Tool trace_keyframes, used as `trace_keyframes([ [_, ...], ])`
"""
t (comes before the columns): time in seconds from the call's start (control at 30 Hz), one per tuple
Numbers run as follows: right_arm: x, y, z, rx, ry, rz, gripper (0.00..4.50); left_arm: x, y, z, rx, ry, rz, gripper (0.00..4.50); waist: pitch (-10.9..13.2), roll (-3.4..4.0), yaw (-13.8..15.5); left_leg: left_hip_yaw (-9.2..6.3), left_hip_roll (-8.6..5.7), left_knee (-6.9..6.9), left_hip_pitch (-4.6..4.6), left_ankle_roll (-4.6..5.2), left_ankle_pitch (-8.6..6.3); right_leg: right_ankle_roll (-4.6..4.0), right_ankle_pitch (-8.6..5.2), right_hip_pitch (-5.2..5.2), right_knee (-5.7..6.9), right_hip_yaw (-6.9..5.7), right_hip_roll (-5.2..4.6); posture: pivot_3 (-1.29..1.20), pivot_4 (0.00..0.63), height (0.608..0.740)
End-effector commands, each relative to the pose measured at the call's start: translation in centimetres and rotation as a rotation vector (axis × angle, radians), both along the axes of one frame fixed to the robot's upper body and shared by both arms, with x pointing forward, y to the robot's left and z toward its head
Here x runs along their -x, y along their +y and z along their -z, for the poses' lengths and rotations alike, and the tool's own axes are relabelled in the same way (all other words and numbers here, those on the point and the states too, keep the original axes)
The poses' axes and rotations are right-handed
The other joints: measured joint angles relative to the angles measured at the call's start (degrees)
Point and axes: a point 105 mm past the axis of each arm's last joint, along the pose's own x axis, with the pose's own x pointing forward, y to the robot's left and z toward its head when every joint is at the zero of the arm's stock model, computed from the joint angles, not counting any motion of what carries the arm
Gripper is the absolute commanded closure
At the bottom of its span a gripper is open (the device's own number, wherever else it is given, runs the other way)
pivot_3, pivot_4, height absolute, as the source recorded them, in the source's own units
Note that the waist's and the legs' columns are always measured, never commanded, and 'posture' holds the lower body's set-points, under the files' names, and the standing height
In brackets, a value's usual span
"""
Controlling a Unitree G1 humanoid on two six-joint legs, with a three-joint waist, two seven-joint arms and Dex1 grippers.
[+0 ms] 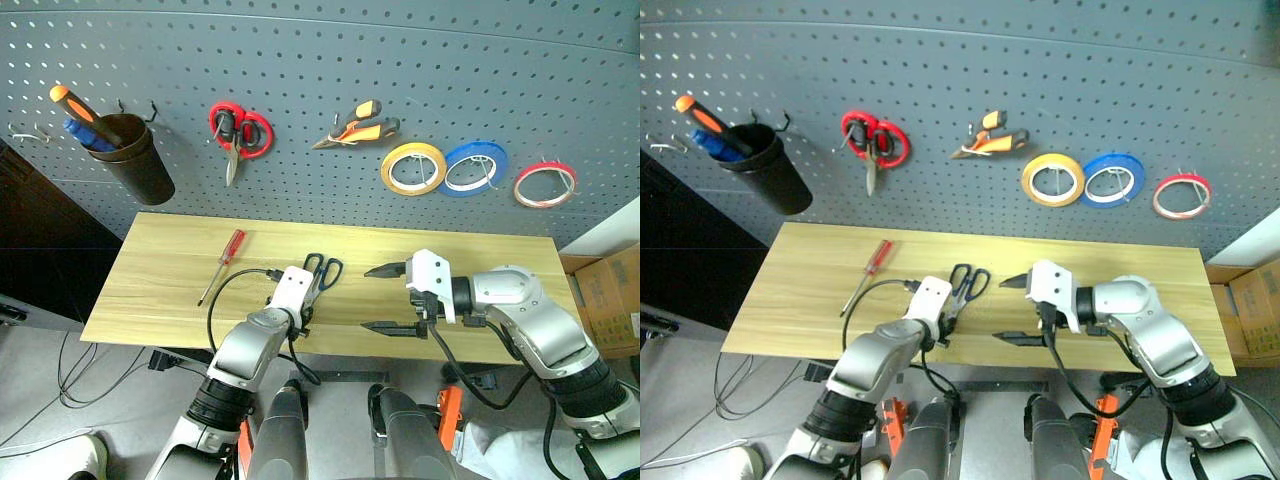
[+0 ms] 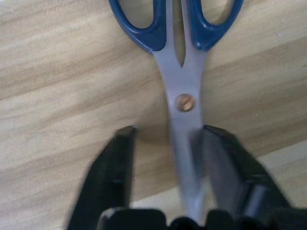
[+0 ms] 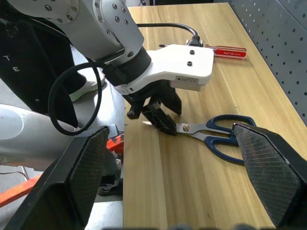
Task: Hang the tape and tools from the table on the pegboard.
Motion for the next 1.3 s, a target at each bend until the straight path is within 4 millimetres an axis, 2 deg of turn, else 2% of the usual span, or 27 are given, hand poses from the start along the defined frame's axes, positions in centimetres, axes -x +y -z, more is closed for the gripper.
trace_keyframes([
  [0.03, -0.1, 0.2, -1.4, -0.023, -0.057, -0.011, 0.0, -0.1, -0.1, -0.2, 0.005, -0.012, 0.001, 3.69, 0.0, 0.0, 0.0, 0.0, 0.0, 0.0, 0.0, 0.0, 0.0, 0.0, 0.0, 0.0, -0.01, 0.0, 0.0, 0.0, 0.336, 0.74],
  [0.07, -0.1, 0.2, -1.4, -0.024, -0.057, -0.009, 0.0, -0.1, 0.0, -0.2, 0.004, -0.012, 0.001, 4.03, 0.0, 0.0, 0.0, 0.0, 0.0, -0.01, 0.0, 0.0, 0.0, 0.01, -0.01, 0.0, -0.01, 0.0, 0.0, 0.0, 0.336, 0.74],
  [0.1, -0.2, 0.1, -1.5, -0.024, -0.059, -0.007, 0.0, -0.1, 0.0, -0.1, 0.004, -0.012, 0.0, 4.08, 0.0, 0.0, -0.01, 0.0, 0.0, -0.01, 0.0, -0.01, 0.0, 0.02, -0.01, 0.0, -0.01, 0.0, 0.0, 0.0, 0.336, 0.74],
  [0.4, -0.5, 0.1, -1.6, -0.021, -0.071, 0.0, 0.0, -0.4, 0.3, -0.6, -0.01, -0.05, -0.001, 4.08, 0.0, 0.0, -0.02, 0.0, 0.0, -0.02, 0.0, -0.01, -0.01, 0.02, -0.02, 0.0, -0.03, 0.0, 0.0, 0.01, 0.322, 0.74],
  [0.57, -0.5, 0.1, -2.1, -0.055, -0.069, 0.015, 0.0, -1.3, 1.1, -3.3, -0.005, -0.215, -0.014, 4.08, 0.0, 0.0, 0.0, 0.0, 0.0, -0.03, -0.02, -0.02, -0.01, 0.02, -0.02, -0.01, -0.03, -0.01, 0.0, 0.02, 0.304, 0.74],
  [0.67, -0.8, 0.4, -3.6, -0.197, -0.084, 0.069, 0.0, -1.9, 2.3, -6.5, 0.014, -0.433, -0.066, 4.08, 0.0, 0.0, 0.07, -0.01, 0.0, -0.05, -0.04, -0.03, -0.02, 0.03, -0.01, -0.02, -0.04, -0.01, -0.03, 0.04, 0.287, 0.74],
  [0.73, -1.1, 0.5, -4.5, -0.276, -0.083, 0.103, 0.0, -1.8, 2.6, -7.6, -0.006, -0.519, -0.054, 4.08, -0.02, 0.01, 0.12, -0.03, 0.03, -0.06, -0.05, -0.03, -0.02, 0.03, -0.01, -0.02, -0.04, -0.03, -0.03, 0.04, 0.285, 0.74],
  [0.87, -1.8, 0.8, -6.0, -0.403, -0.058, 0.178, 0.0, -1.0, 3.4, -9.1, -0.047, -0.646, -0.061, 4.08, -0.09, 0.01, 0.2, 0.0, -0.01, -0.07, -0.05, -0.03, -0.02, 0.05, 0.0, -0.01, -0.05, -0.01, -0.06, 0.07, 0.259, 0.74],
  [1.03, -2.7, 1.0, -8.2, -0.53, -0.027, 0.271, 0.0, 1.4, 4.0, -10.7, -0.05, -0.745, -0.085, 4.08, -0.16, 0.03, 0.33, 0.03, 0.0, -0.07, -0.06, -0.04, -0.02, 0.1, 0.03, -0.03, -0.04, -0.02, -0.09, 0.1, 0.231, 0.74],
  [1.2, -2.1, 1.4, -9.5, -0.566, -0.031, 0.272, 0.0, 3.6, 4.6, -12.9, -0.035, -0.852, -0.107, 4.08, -0.32, 0.02, 0.72, 0.02, 0.0, -0.07, -0.05, -0.04, -0.03, 0.06, 0.01, -0.02, -0.05, -0.04, -0.08, 0.12, 0.212, 0.74],
  [1.3, -1.8, 1.8, -10.1, -0.588, -0.042, 0.269, 0.0, 4.2, 5.0, -14.6, -0.032, -0.935, -0.126, 4.08, -0.54, 0.02, 1.25, 0.03, 0.0, -0.07, -0.05, -0.04, -0.03, 0.05, 0.01, -0.02, -0.05, -0.04, -0.08, 0.13, 0.195, 0.74],
])
